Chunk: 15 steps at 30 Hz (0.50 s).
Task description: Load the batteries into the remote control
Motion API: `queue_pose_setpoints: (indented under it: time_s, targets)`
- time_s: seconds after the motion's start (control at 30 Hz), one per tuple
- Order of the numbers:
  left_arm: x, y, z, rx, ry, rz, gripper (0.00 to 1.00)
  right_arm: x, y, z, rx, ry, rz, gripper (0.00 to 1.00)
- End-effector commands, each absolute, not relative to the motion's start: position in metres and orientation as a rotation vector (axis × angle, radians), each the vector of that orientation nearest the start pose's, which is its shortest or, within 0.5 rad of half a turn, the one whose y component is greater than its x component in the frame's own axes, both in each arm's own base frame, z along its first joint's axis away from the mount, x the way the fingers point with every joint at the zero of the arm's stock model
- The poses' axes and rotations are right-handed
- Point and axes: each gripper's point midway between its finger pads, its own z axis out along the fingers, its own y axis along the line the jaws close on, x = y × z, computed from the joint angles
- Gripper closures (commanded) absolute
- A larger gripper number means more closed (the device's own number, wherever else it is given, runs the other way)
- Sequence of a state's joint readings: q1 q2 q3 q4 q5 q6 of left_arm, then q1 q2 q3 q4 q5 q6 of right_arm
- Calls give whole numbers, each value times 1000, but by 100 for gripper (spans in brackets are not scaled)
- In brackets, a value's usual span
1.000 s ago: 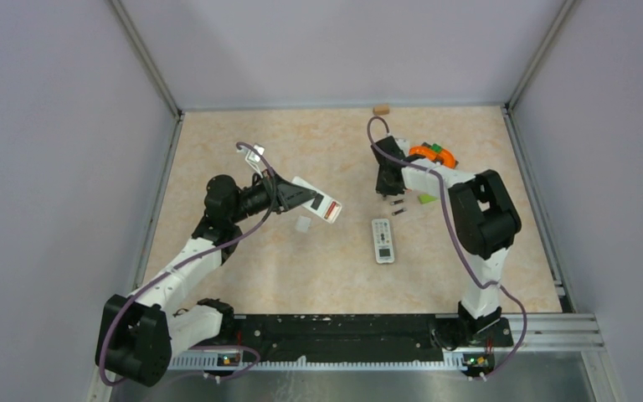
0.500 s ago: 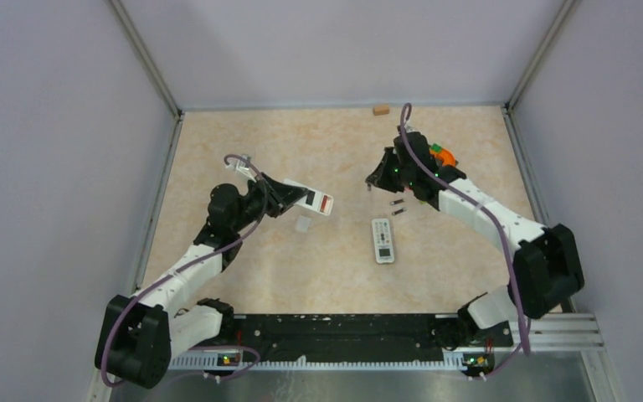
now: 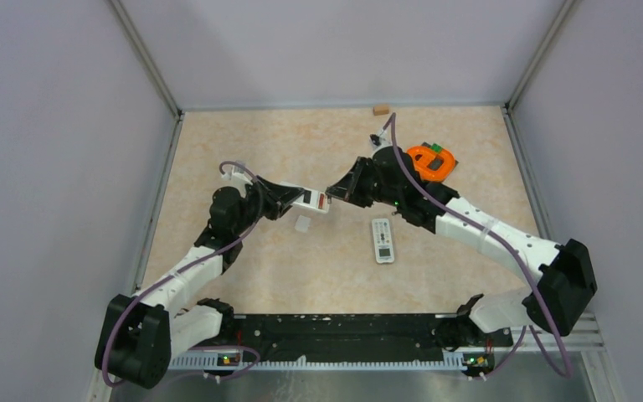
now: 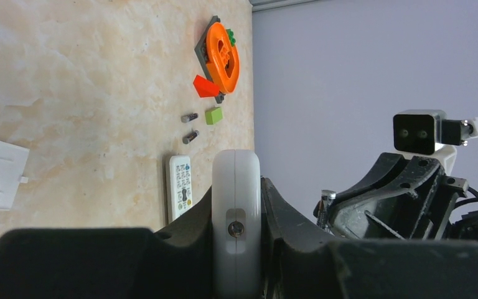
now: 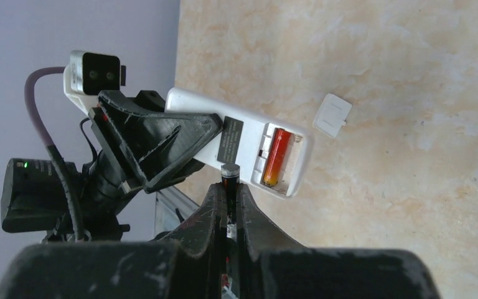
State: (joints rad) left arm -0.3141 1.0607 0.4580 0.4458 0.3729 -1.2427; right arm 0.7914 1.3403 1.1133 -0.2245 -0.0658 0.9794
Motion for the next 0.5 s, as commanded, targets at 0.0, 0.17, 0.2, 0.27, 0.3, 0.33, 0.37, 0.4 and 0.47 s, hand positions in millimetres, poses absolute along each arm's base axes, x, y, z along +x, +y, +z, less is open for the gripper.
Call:
queue_pose_setpoints:
  time_s: [0.0, 0.17, 0.2, 0.27, 0.3, 0.33, 0.37, 0.4, 0.47]
  targets:
    - [300, -206, 235, -553, 1788, -1479, 100, 272, 348, 259, 194, 2201, 1183, 100]
    - [300, -207, 238, -540, 1775, -1489, 100, 271, 352, 251, 196, 2229, 1174, 99]
    - [300, -207, 239, -537, 1773, -1491, 100, 271, 352, 250, 199, 2234, 1170, 98]
    - [299, -208, 240, -527, 1767, -1496, 100, 272, 353, 247, 199, 2243, 1167, 98]
    - [299, -208, 241, -522, 1764, -1499, 100, 272, 354, 246, 200, 2247, 1169, 98]
    - [299, -208, 241, -518, 1760, -1502, 100, 272, 354, 246, 199, 2249, 1170, 97]
    - [298, -208, 242, -513, 1755, -1506, 100, 272, 355, 245, 199, 2252, 1170, 97]
    - [298, -208, 243, -509, 1750, -1508, 100, 273, 355, 244, 199, 2257, 1166, 96]
    - [297, -208, 245, -505, 1738, -1515, 100, 273, 355, 241, 205, 2266, 1160, 95]
